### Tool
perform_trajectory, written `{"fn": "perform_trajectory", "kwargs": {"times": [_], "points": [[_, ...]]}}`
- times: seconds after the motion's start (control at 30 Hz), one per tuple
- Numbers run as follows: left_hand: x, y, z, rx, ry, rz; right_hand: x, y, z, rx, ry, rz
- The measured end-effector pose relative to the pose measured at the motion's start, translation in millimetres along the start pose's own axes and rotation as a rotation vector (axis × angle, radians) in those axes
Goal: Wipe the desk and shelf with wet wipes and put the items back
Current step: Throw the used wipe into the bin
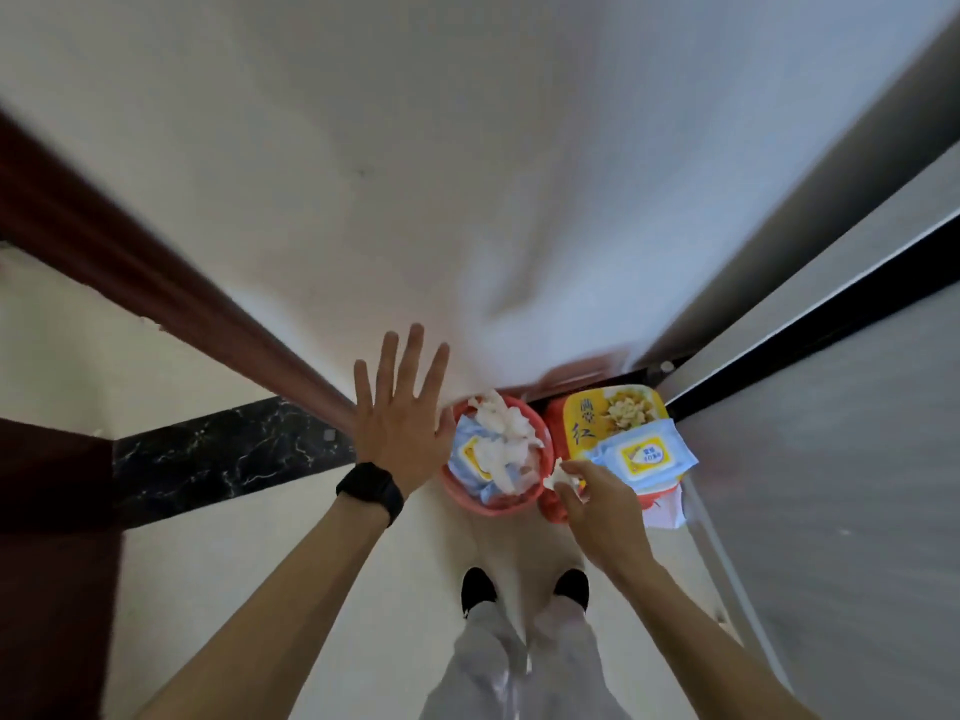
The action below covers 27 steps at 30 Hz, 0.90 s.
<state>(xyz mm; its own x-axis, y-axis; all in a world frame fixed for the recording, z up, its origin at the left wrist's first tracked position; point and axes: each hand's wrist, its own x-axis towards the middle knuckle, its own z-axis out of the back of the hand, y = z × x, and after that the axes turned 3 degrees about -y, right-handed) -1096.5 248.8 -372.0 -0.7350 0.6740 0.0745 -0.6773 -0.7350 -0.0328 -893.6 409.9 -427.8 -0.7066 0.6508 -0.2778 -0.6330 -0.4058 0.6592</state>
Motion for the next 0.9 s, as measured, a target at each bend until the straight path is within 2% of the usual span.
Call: {"fn": "perform_trajectory", "kwargs": {"times": [0.13, 0.3, 0.43, 0.53, 0.7, 0.8, 0.9], "points": [[64, 8, -32, 0.080, -0.125, 0.055, 73, -35, -47, -0.084, 0.115, -0.101], [99, 19, -86, 0.155, -0.165, 0.101, 142, -72, -110, -0.222, 0.280, -0.212], [110, 22, -115, 0.174, -0.246, 0.108, 188, -95, -157, -0.157, 0.332, -0.332], [117, 26, -128, 0.182, -0.306, 0.089, 210, -107, -184, -0.166, 0.401, -0.270], [117, 29, -138, 0.165, -0.330, 0.084, 207, -117, -189, -0.350, 0.606, -0.144], [109, 23, -126, 0.138, -0.240, 0.115, 198, -102, -164, -0.385, 0.587, -0.086], [95, 10, -96, 0.078, -0.059, 0.140, 183, -62, -122, -0.390, 0.572, 0.048]]}}
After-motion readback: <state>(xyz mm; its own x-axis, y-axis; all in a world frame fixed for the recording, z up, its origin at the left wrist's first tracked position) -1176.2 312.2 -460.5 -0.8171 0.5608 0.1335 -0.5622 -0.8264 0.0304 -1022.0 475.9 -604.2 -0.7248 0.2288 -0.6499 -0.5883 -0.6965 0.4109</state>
